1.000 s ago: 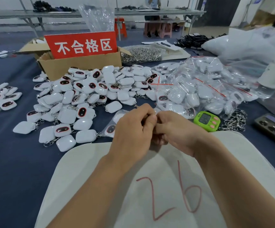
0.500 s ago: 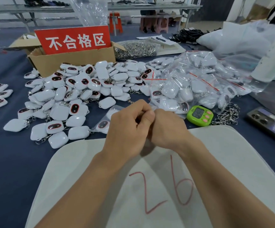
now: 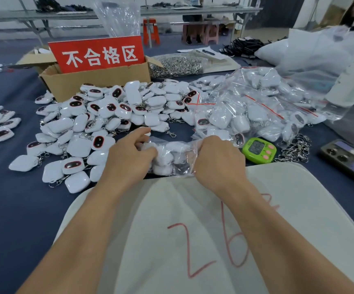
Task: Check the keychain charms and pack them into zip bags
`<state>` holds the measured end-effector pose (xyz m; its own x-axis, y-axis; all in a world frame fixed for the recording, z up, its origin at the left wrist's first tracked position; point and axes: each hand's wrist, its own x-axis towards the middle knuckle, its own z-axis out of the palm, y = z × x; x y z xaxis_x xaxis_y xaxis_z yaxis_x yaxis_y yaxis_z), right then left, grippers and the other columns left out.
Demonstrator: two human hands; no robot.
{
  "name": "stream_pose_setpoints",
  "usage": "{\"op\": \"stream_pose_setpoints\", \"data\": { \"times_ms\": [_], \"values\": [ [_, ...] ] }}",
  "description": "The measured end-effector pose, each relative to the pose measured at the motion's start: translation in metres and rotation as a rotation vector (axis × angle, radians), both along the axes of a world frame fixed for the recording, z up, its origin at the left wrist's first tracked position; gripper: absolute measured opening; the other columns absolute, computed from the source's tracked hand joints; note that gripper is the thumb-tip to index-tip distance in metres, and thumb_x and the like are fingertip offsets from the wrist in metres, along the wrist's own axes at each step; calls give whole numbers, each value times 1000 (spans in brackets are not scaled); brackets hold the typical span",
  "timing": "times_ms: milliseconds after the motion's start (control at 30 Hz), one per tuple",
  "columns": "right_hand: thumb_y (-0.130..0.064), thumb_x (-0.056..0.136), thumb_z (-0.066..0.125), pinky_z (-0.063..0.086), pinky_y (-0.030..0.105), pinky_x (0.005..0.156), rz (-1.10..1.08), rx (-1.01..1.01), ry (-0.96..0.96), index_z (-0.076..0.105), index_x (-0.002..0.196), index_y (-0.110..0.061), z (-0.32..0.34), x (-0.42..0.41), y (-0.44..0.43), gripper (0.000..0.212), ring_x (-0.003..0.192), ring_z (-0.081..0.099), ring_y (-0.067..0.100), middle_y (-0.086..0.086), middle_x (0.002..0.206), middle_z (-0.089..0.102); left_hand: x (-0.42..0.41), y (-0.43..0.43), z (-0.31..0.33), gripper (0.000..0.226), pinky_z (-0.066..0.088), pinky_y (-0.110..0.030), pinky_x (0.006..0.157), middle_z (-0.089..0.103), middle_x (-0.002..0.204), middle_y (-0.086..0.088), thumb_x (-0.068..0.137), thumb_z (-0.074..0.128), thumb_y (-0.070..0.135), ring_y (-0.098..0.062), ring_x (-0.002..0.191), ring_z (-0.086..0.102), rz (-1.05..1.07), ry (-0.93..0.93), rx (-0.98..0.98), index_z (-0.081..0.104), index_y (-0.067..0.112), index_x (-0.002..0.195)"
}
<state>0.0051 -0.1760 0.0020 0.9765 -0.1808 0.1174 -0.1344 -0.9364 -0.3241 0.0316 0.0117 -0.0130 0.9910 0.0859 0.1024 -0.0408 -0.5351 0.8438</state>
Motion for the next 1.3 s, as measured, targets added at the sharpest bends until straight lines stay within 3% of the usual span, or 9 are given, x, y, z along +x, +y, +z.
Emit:
{"op": "stream_pose_setpoints", "data": {
  "times_ms": [133, 267, 467, 667, 800, 900, 1067, 1200, 1300],
  "values": [
    [-34, 90, 64, 39, 33, 70, 42, 102, -5, 55, 87, -21, 0, 1, -2, 16, 97, 65, 35, 6, 94, 66, 0, -4, 2, 84, 37, -28, 101, 51, 138, 24, 65, 64, 53, -2, 124, 49, -142, 40, 170, 50, 42, 147],
    [-64, 79, 64, 37, 32, 69, 162, 129, 46, 49, 71, -29, -3, -2, 0, 38, 79, 53, 26, -8, 77, 58, 0, -6, -1, 56, 36, -27, 90, 59, 122, 17, 76, 73, 54, -12, 116, 55, -144, -19, 283, 66, 36, 129],
    [-47, 96, 59, 35, 31, 71, 105, 87, -54, 69, 103, -24, -9, 0, 8, 26, 100, 66, 29, 3, 103, 71, 4, -7, -5, 45, 41, -39, 94, 61, 117, 1, 70, 61, 64, -27, 114, 53, -68, -4, 383, 65, 39, 108],
    [-41, 97, 56, 48, 33, 73, 205, 149, -27, 74, 100, -27, -5, -3, 10, 24, 93, 65, 28, -2, 94, 73, 3, -3, -2, 35, 39, -21, 73, 63, 97, 22, 68, 78, 53, -9, 96, 58, 38, -6, 168, 65, 49, 100],
    [-48, 96, 56, 43, 33, 67, 261, 187, -12, 69, 85, -23, -5, -2, 8, 30, 82, 59, 27, -3, 83, 68, 0, -4, -1, 52, 41, -23, 82, 63, 106, 20, 79, 79, 41, -11, 105, 59, 50, -10, 74, 61, 45, 128],
    [-57, 97, 53, 39, 35, 69, 261, 172, -7, 69, 90, -25, -9, -3, 11, 36, 88, 62, 31, 3, 95, 71, -2, -6, 3, 67, 45, -30, 93, 63, 123, 19, 68, 66, 34, -8, 111, 59, -10, 78, -82, 57, 52, 132],
    [-49, 97, 55, 40, 35, 72, 257, 159, -25, 70, 104, -27, -9, -1, 9, 28, 99, 64, 30, 2, 108, 71, 0, 2, 3, 74, 46, -19, 76, 68, 118, 13, 84, 69, 0, -3, 97, 64, -65, 106, -114, 53, 44, 141],
    [-42, 96, 59, 43, 33, 70, 188, 198, -18, 72, 93, -25, -6, 1, 9, 21, 89, 64, 29, -1, 90, 71, 1, 3, 2, 63, 43, -7, 70, 67, 110, 12, 89, 76, 15, -1, 96, 64, -69, 99, -99, 51, 42, 140],
    [-36, 93, 60, 40, 31, 67, 106, 202, 8, 69, 81, -21, -4, 4, 6, 21, 82, 61, 29, 0, 83, 67, 1, 3, 3, 50, 44, -17, 75, 69, 110, 7, 90, 75, 26, -7, 97, 66, -61, 90, -110, 54, 44, 133]
  ]
}}
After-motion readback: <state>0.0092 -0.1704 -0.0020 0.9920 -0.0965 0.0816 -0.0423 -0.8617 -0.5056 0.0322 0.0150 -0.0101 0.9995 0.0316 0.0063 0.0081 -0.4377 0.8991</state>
